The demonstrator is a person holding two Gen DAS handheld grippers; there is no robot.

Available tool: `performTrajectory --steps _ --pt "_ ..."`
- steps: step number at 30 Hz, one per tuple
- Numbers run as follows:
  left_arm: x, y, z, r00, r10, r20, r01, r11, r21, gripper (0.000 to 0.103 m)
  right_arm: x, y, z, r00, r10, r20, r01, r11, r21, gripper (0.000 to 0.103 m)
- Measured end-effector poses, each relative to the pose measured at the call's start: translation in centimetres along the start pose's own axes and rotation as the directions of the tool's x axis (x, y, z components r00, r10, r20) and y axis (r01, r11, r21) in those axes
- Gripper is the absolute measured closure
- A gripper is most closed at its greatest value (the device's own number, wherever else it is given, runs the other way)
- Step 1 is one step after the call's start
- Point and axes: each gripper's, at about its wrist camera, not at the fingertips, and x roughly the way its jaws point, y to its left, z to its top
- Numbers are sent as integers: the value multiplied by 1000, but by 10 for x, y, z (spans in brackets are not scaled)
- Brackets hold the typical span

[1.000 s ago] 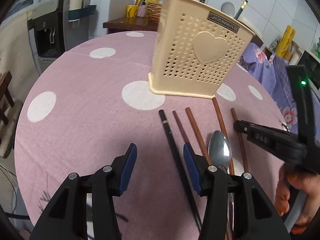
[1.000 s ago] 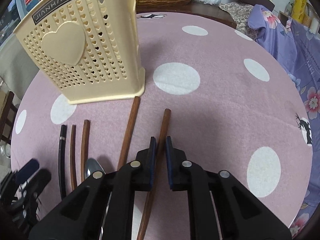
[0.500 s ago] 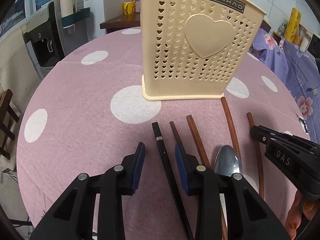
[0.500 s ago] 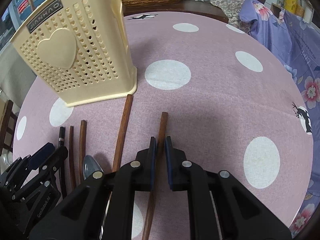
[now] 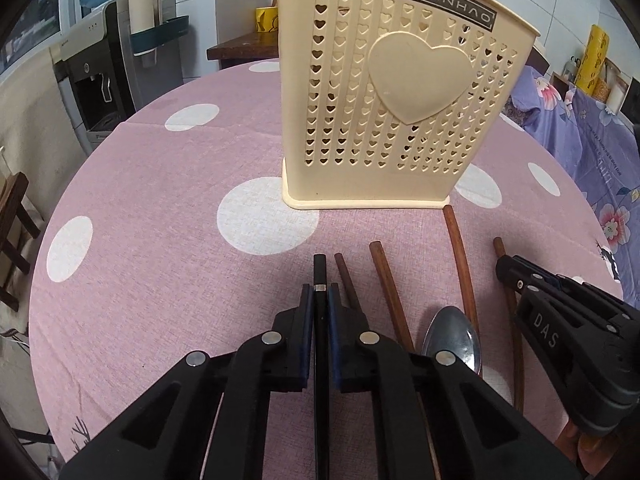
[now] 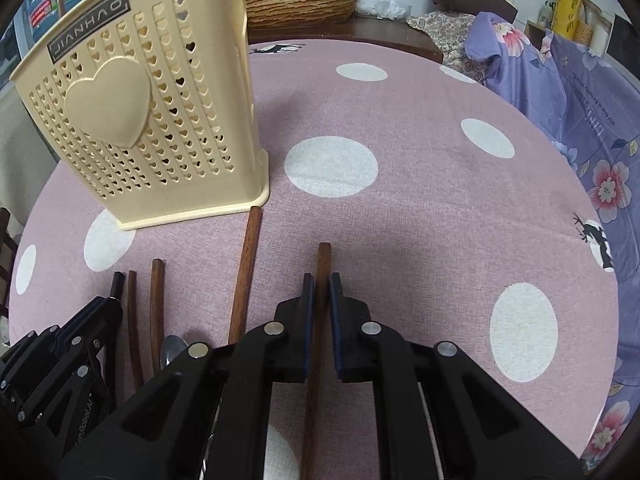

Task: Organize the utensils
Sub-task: 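Grasp the black chopstick with the left tool while the right tool grasps a brown chopstick, then lift both chopsticks and lower them into the holder with both tools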

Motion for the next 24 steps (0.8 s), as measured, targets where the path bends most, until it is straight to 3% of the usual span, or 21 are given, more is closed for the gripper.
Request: performTrajectory --steps 8,15,24 --pt "-13 7 4 997 -69 25 69 997 -23 95 -16 -13 5 989 138 53 -140 990 29 95" --pt "-53 19 19 984 -144 108 148 988 -36 95 -64 -25 16 952 270 144 -275 961 13 95" --pt "-124 35 38 944 -212 251 216 976 12 95 -143 -48 26 911 327 253 -326 944 -47 95"
